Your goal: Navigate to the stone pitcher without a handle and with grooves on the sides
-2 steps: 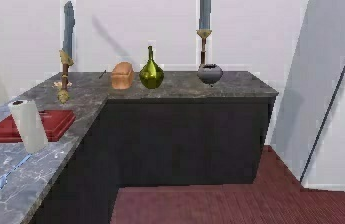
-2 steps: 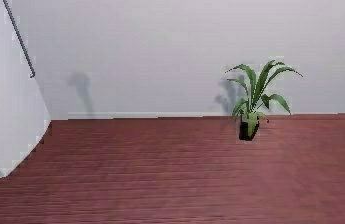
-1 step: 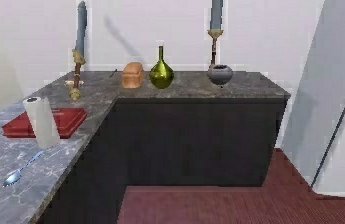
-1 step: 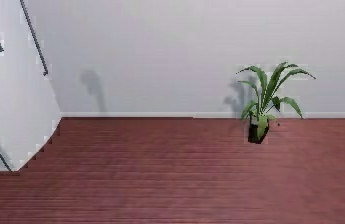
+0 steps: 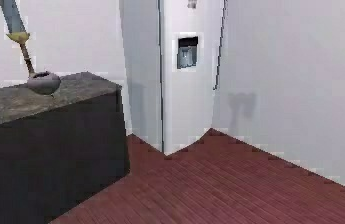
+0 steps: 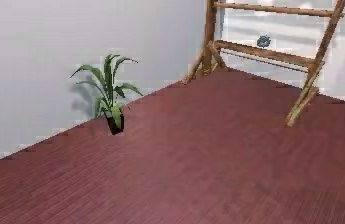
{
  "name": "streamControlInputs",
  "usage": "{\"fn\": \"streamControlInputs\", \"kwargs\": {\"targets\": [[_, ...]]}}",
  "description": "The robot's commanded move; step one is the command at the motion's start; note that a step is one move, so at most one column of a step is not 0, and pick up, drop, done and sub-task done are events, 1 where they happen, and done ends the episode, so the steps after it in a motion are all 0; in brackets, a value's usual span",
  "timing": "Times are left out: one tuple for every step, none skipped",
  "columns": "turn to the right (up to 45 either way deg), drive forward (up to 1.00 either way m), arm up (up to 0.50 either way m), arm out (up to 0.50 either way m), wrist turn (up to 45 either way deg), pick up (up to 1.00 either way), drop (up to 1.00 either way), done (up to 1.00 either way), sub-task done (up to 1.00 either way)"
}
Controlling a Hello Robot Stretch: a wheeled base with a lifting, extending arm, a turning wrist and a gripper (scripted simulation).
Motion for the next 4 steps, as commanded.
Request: {"fn": "streamControlInputs", "kwargs": {"targets": [[45.0,0.00,0.00,0.00,0.0,0.00,0.00,0.00,0.00],[42.0,0.00,0.00,0.00,0.0,0.00,0.00,0.00,0.00],[3.0,0.00,0.00,0.00,0.0,0.00,0.00,0.00,0.00],[0.0,0.15,0.00,0.00,0.0,0.00,0.00,0.00,0.00]]}}
